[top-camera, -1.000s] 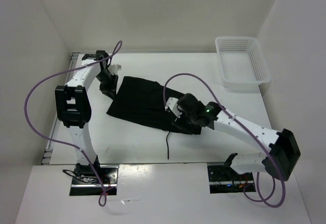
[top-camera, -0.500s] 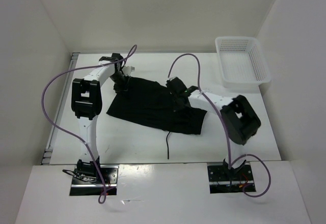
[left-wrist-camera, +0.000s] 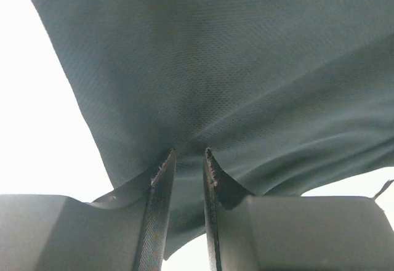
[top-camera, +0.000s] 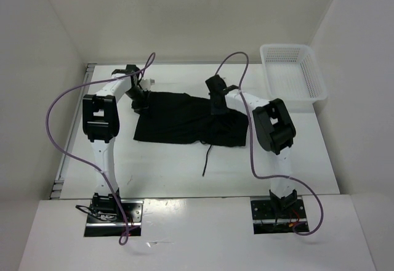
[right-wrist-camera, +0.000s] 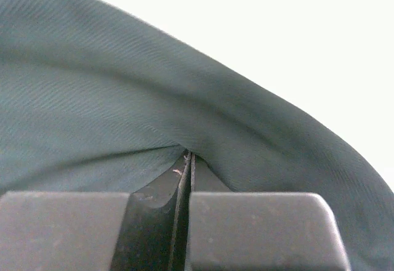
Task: Fold and stack the shorts
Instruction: Fold the shorts
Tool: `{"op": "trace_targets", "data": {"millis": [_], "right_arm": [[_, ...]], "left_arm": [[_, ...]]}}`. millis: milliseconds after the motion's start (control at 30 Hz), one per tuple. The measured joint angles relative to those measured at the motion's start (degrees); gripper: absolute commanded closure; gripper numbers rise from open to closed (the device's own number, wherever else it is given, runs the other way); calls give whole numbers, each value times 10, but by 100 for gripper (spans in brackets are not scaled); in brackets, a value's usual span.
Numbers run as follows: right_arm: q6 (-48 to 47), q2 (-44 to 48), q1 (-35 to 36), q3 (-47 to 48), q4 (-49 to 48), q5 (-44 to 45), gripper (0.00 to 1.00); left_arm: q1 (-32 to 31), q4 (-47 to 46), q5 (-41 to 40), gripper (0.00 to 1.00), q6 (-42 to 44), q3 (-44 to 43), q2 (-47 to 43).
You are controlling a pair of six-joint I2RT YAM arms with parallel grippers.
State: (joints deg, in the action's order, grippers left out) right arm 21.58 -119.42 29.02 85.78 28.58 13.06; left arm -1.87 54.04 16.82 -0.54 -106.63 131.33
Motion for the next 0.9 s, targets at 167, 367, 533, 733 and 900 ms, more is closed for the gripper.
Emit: {"op": "trace_targets", "data": {"millis": [167,367,533,733,900], "right_arm": [[-43,-80,-54,133,-5,0,100],[-106,-76,-51,169,-12,-17,91],[-139,-39,-4,141,-23,-41,91],[-143,-47,104,144,-30,-73,96],[-129,-78,120,148,-35,-97,100]], "left_arm": [[12,13,13,64,-4,-27,16],[17,12,14,64,-11,-28,17],[17,12,15,63,-11,-28,17],[17,11,16,63,-11,-28,17],[17,10,16,63,-12,-27,17]]}}
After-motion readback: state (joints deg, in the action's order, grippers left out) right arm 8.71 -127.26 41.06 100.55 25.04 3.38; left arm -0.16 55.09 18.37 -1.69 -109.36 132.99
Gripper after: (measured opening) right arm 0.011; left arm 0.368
